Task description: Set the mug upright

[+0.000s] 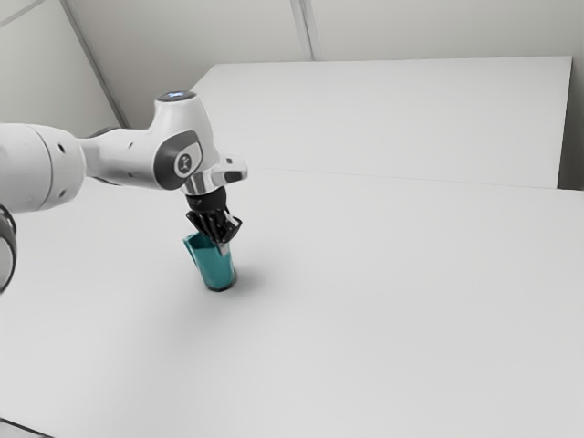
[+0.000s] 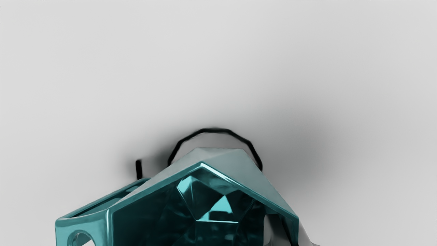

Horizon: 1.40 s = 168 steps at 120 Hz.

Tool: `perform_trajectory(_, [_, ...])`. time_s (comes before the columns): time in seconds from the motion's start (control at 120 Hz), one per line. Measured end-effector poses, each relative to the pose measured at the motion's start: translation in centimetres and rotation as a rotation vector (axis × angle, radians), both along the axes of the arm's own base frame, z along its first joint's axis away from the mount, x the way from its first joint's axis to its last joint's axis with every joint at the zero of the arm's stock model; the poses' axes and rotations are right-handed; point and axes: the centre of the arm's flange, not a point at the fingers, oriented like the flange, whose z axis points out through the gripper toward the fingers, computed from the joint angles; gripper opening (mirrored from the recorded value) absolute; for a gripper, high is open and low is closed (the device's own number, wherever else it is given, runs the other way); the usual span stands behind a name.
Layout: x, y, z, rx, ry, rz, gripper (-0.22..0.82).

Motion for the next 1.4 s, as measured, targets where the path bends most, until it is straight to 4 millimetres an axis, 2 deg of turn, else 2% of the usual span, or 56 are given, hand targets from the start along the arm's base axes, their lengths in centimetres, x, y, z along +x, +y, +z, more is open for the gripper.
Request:
perform_trajectory(0.067, [0.2,-0.2,0.1,0.000,0.000,0.005,-0.14])
perform_trajectory(0.275, [1.4,-0.8,0.8,0.001,-0.002,0.014,0.14])
perform_trajectory(0.383, [2.2,-1.2,1.2,0.001,-0.007,0.016,0.25])
perform_trajectory(0.517, [3.0,-1.7,2.0,0.008,-0.021,0.011,0.33])
perform_trajectory(0.7, [3.7,-1.9,3.4,0.020,-0.036,0.013,0.38])
perform_trajectory(0.8, [3.3,-1.7,6.1,0.018,-0.072,0.019,0.45])
perform_trajectory(0.9, [2.3,-1.3,9.8,0.015,-0.118,0.027,0.51])
perform_trajectory(1.108, [0.0,0.1,16.5,0.008,-0.200,0.016,0.57])
perform_trajectory(1.258, [-1.1,1.5,20.5,0.003,-0.235,0.006,0.59])
perform_trajectory(1.4, [-1.4,3.1,22.5,0.005,-0.247,-0.003,0.60])
